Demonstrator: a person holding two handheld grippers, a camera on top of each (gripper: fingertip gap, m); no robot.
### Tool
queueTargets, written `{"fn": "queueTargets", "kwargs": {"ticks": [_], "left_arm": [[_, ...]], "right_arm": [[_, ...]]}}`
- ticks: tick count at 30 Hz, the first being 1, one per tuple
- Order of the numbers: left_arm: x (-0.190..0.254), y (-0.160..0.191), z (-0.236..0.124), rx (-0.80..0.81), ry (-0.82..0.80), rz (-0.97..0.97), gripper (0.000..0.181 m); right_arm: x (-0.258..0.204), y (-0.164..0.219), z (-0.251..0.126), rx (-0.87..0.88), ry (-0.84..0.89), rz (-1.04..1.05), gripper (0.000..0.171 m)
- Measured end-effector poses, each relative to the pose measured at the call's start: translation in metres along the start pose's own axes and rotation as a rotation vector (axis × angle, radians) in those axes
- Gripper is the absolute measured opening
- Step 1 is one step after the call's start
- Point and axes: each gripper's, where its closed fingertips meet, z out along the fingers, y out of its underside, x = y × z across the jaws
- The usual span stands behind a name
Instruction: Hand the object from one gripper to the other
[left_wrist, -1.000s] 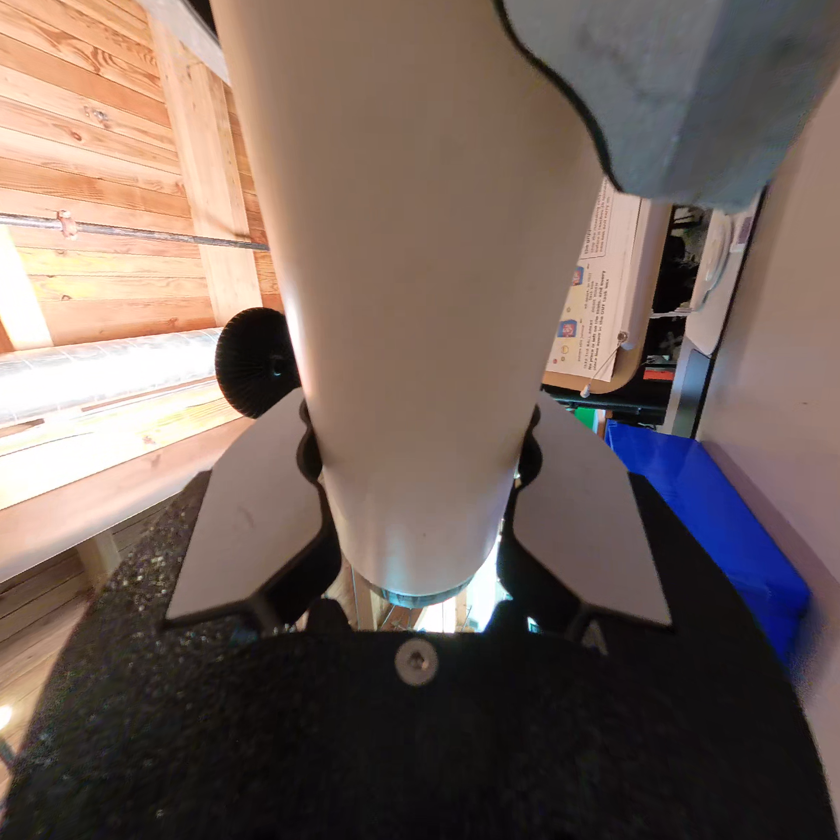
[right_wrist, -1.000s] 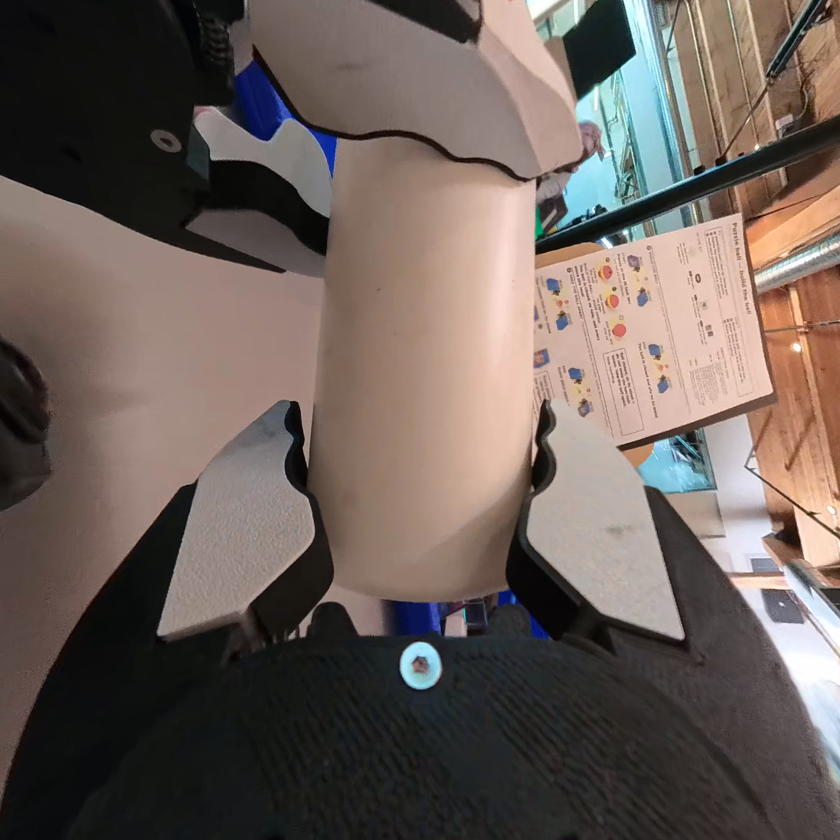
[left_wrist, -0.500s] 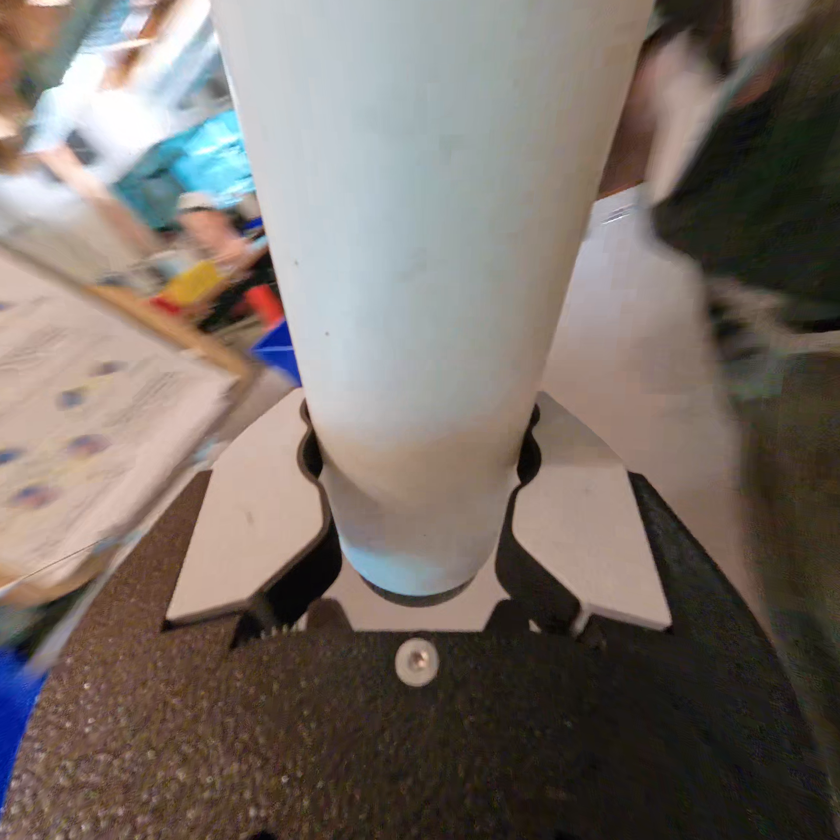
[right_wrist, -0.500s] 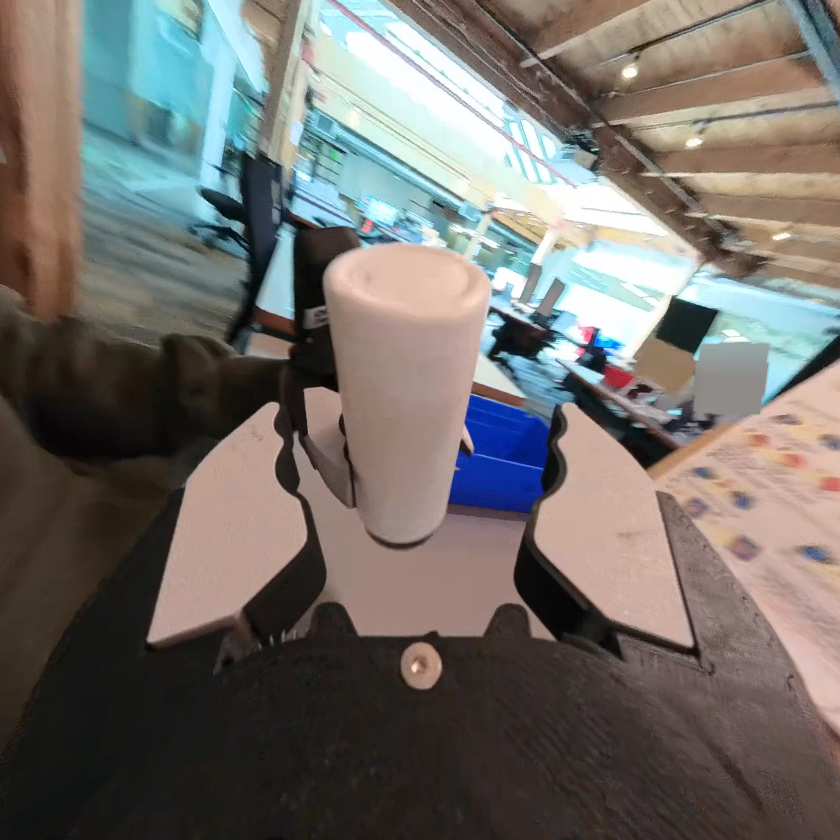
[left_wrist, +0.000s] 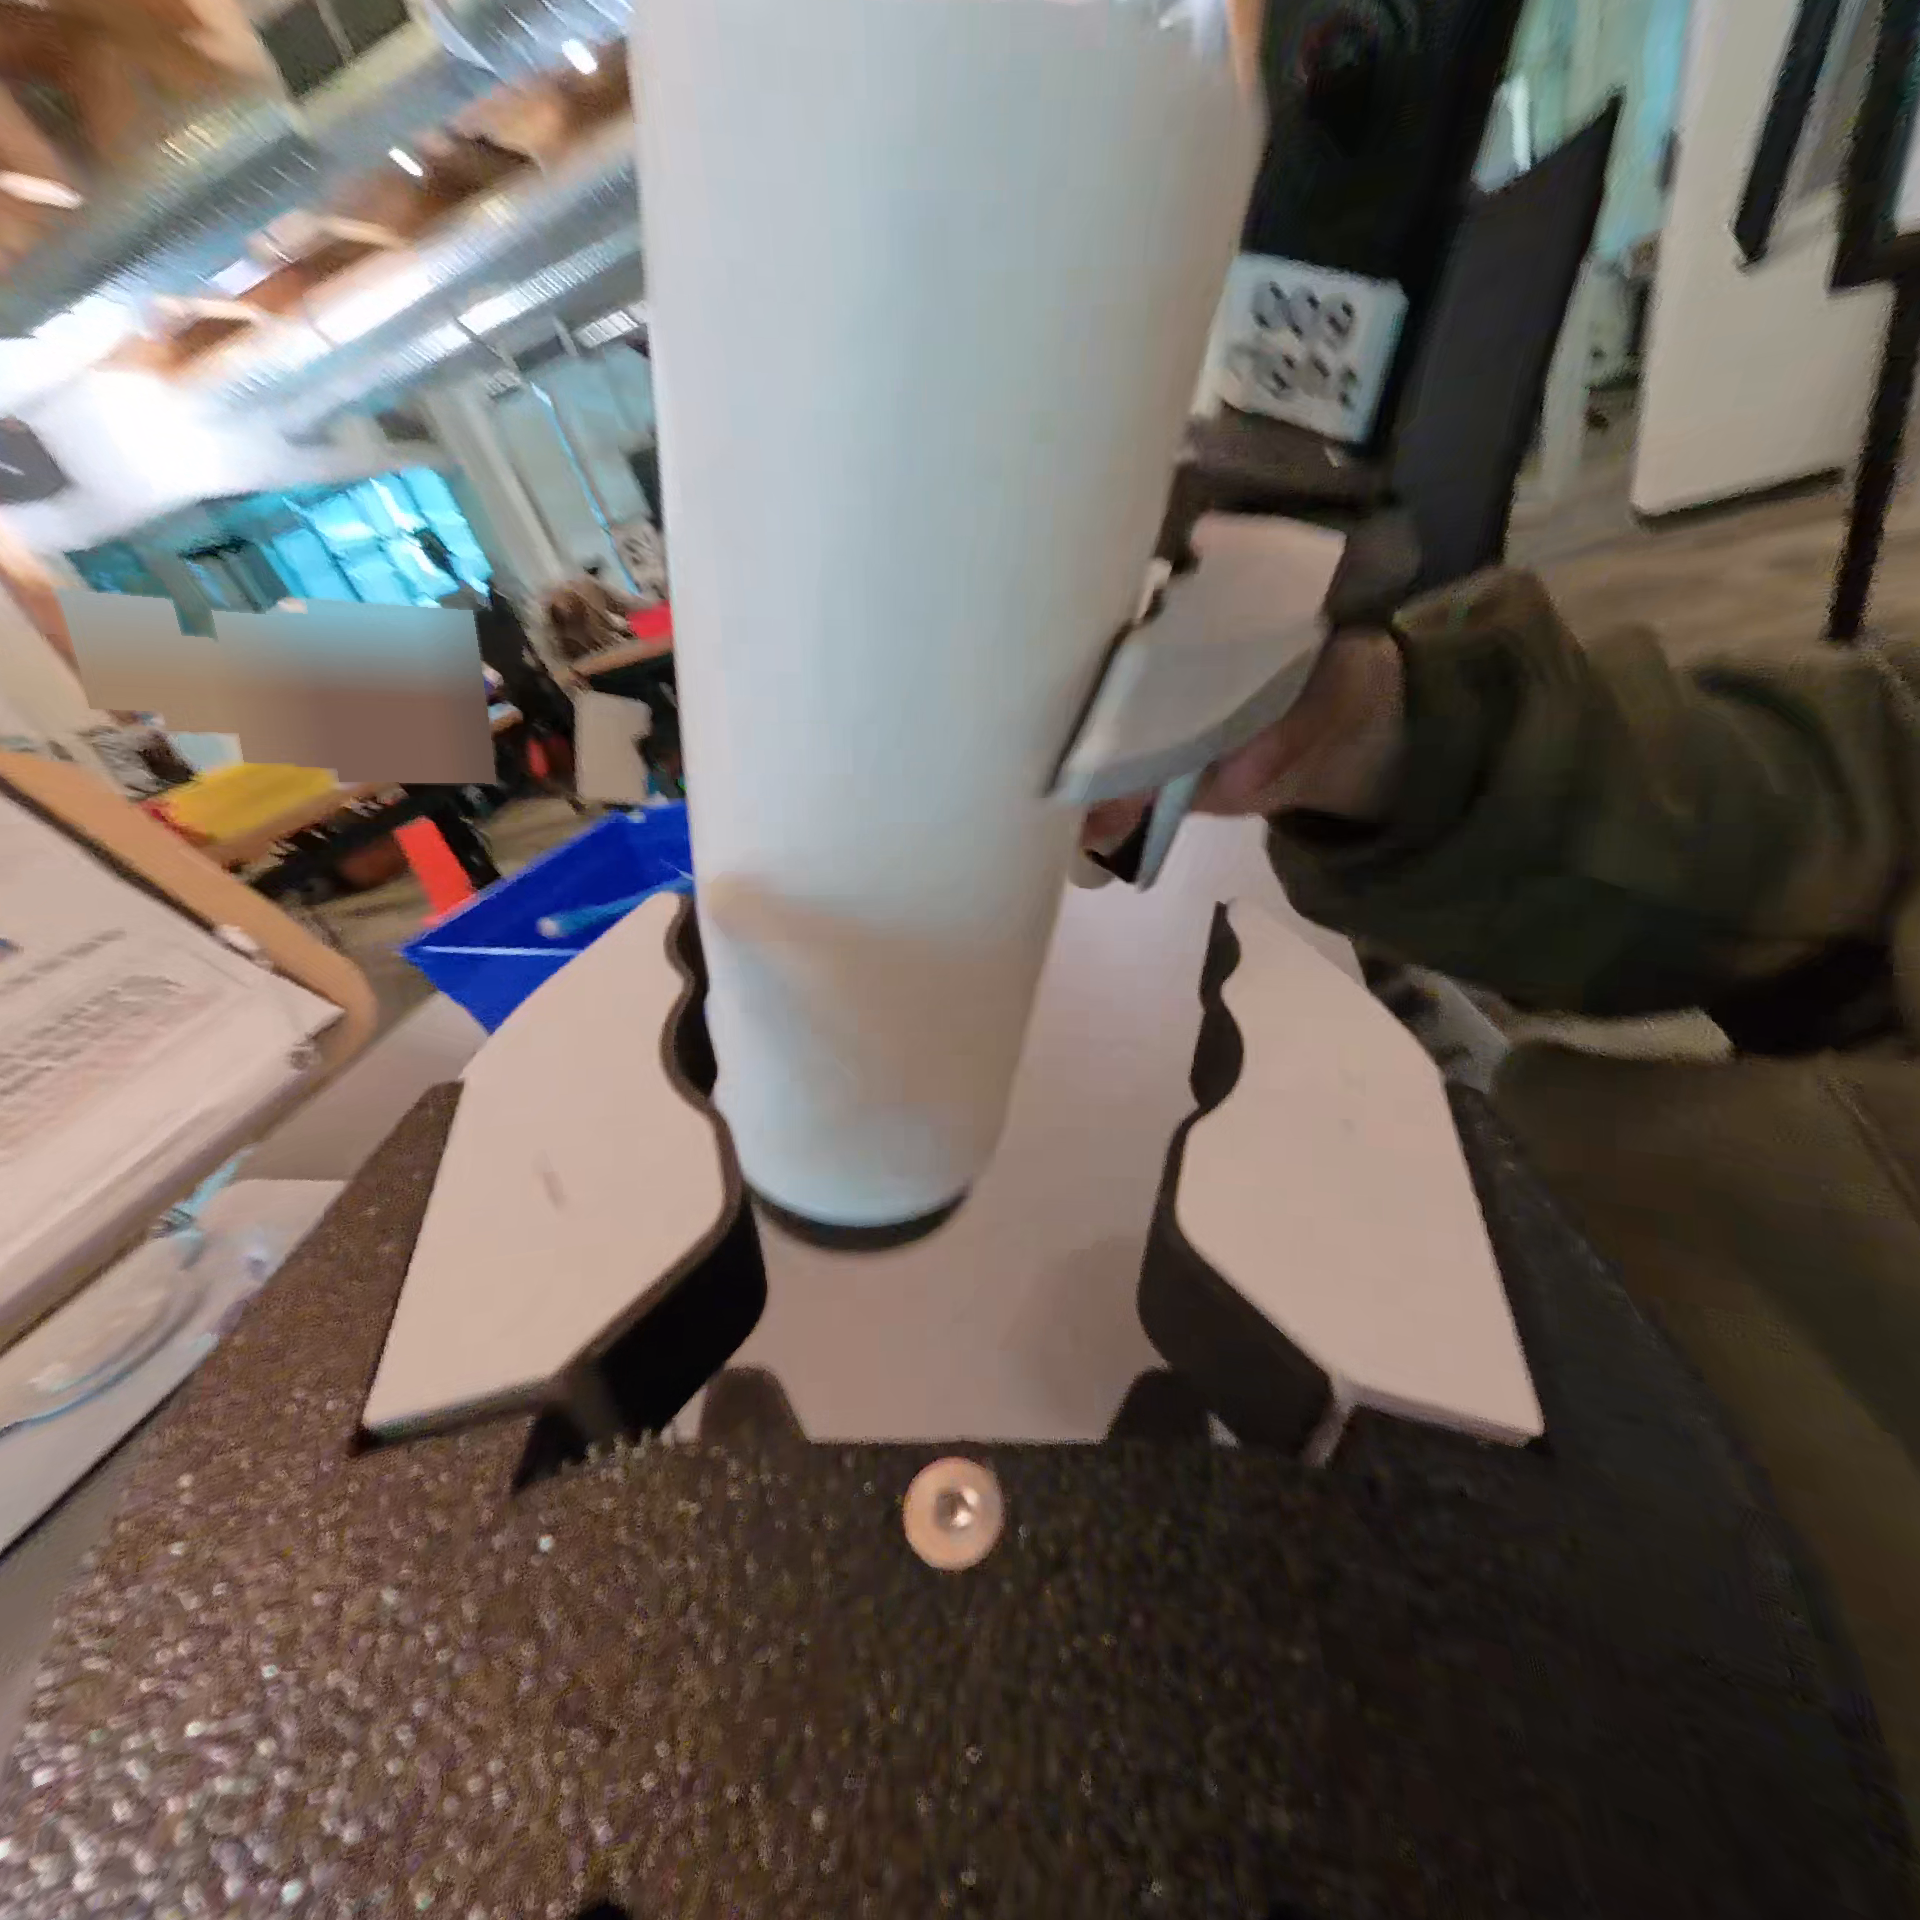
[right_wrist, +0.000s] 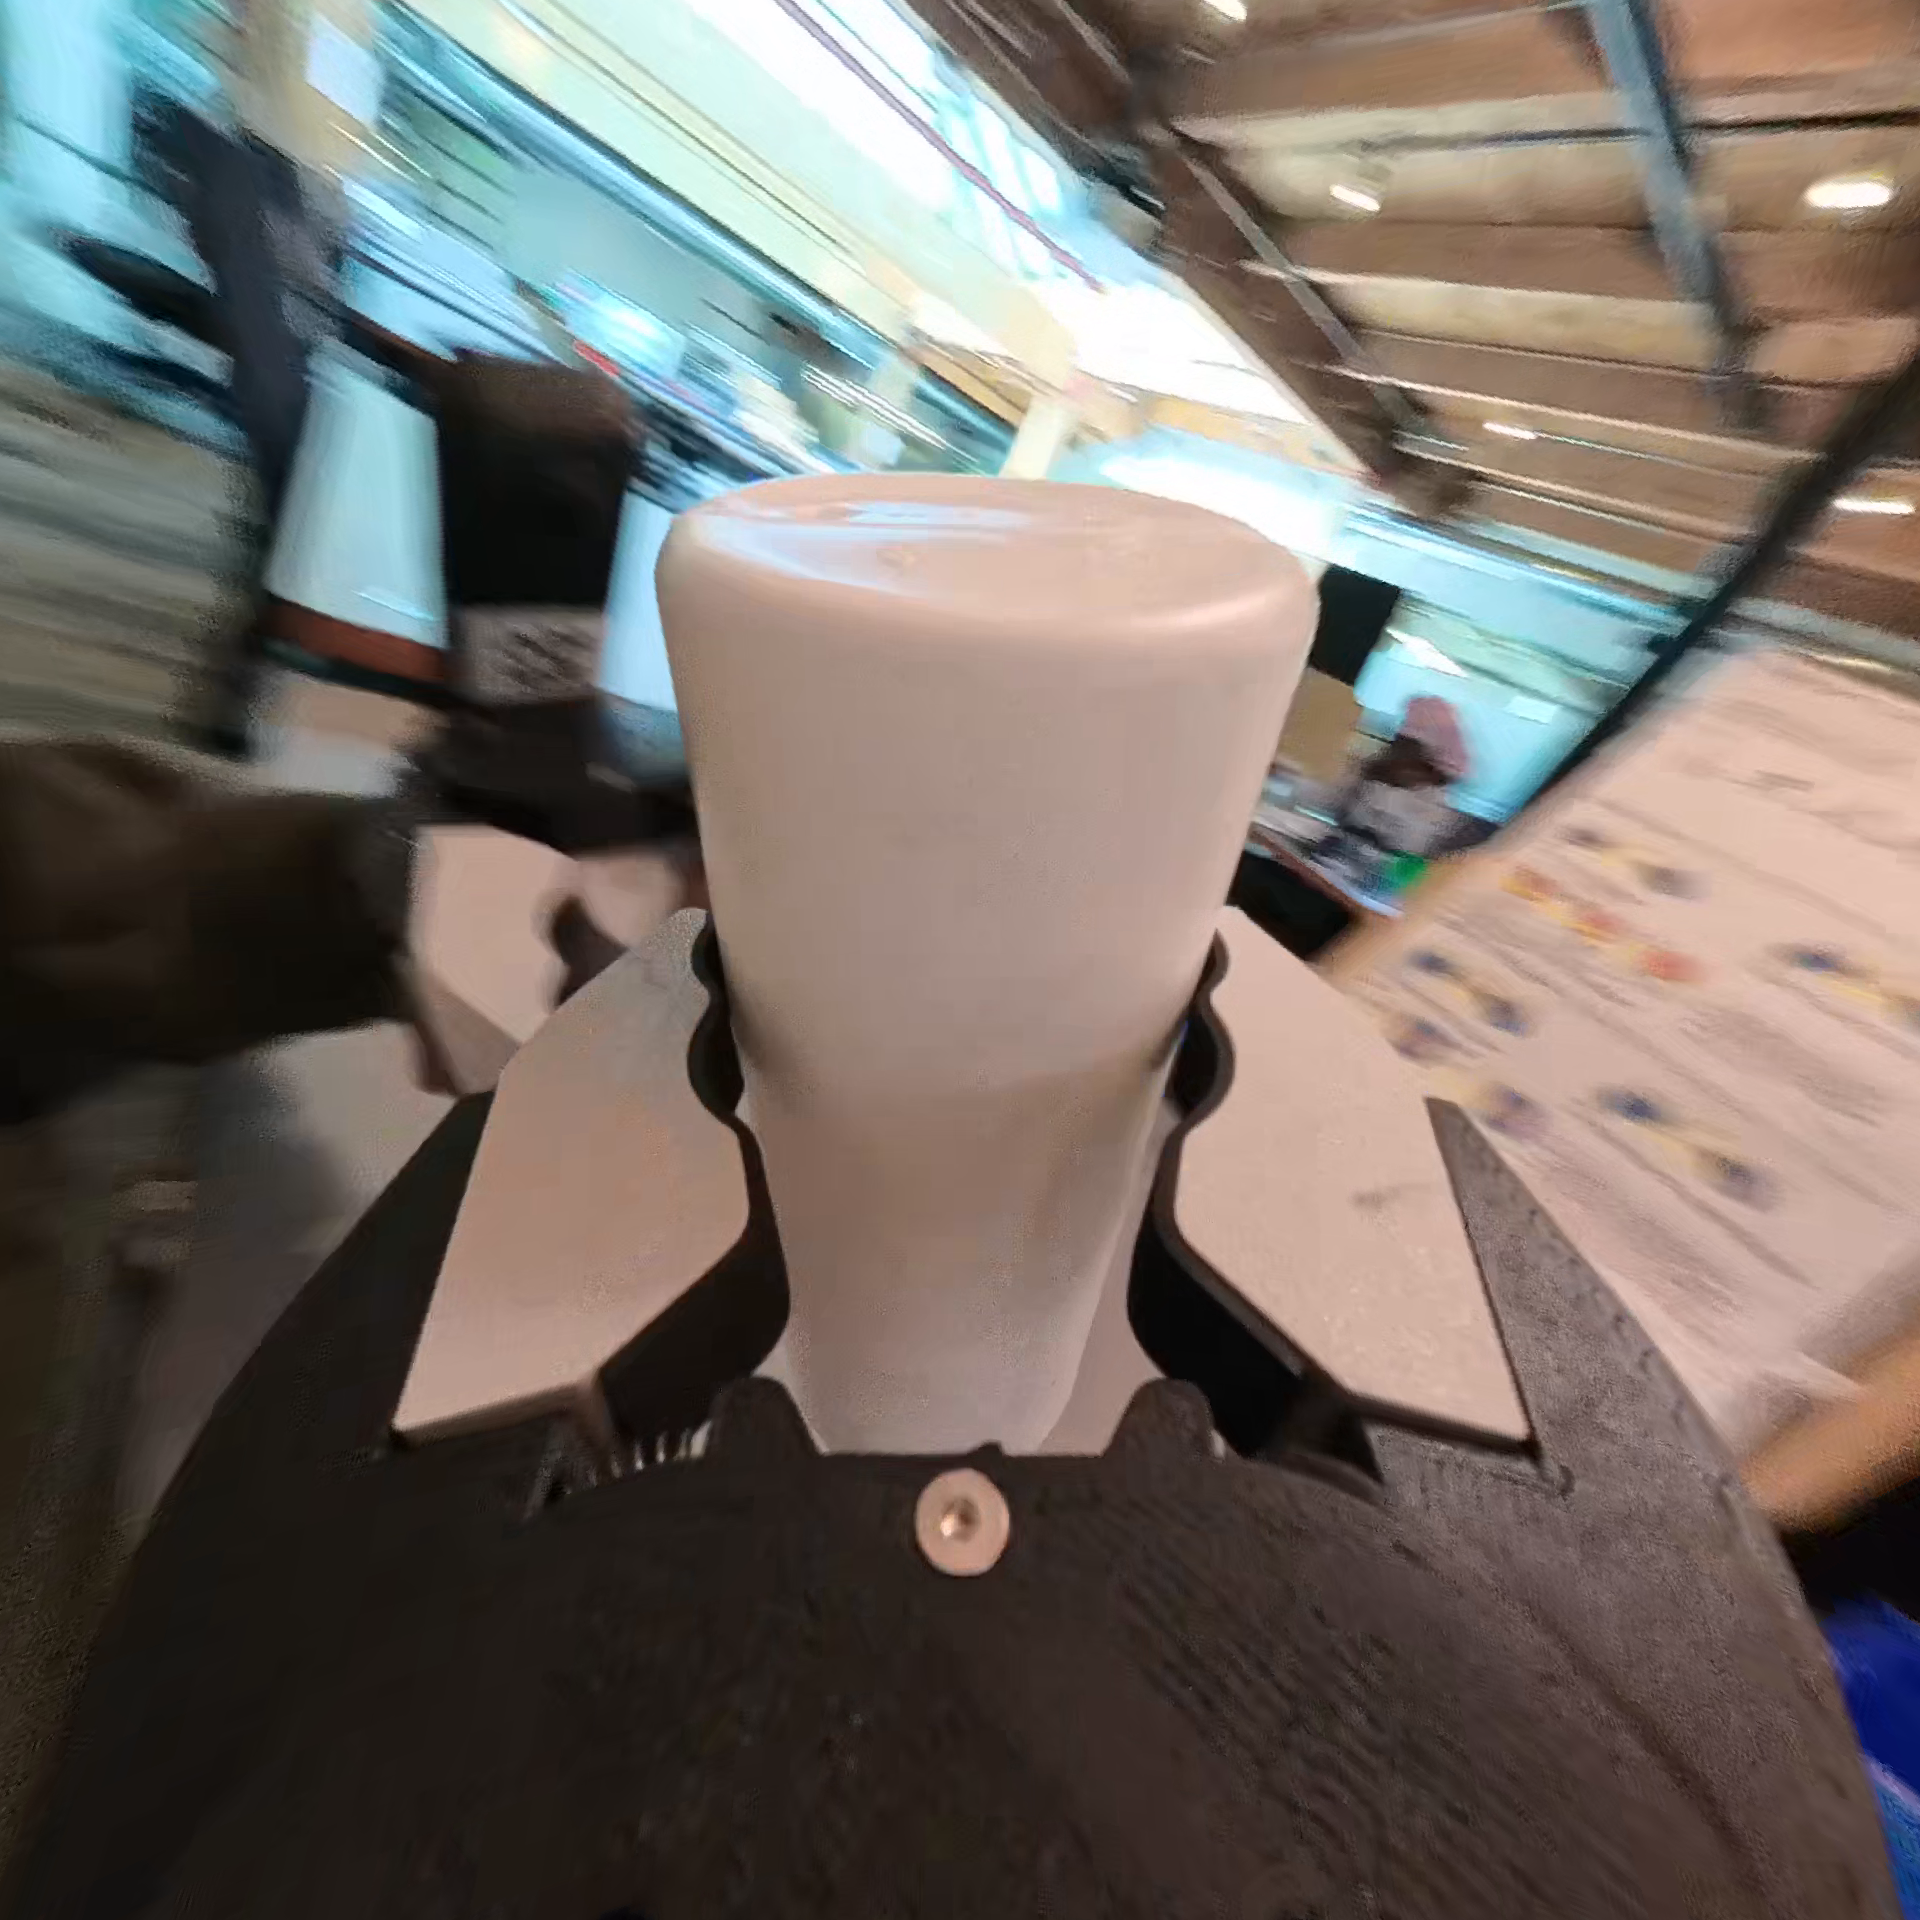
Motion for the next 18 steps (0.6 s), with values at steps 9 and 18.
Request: {"fn": "queueTargets", "kwargs": {"ticks": [9, 18], "left_arm": [[-0.03, -0.047, 0.0, 0.096, -0.403, 0.035, 0.093], [-0.031, -0.041, 0.006, 0.093, -0.418, -0.12, 0.082]], "right_arm": [[0.045, 0.028, -0.005, -0.262, 0.498, -0.31, 0.084], [0.022, 0.027, 0.01, -0.262, 0.474, -0.425, 0.084]]}}
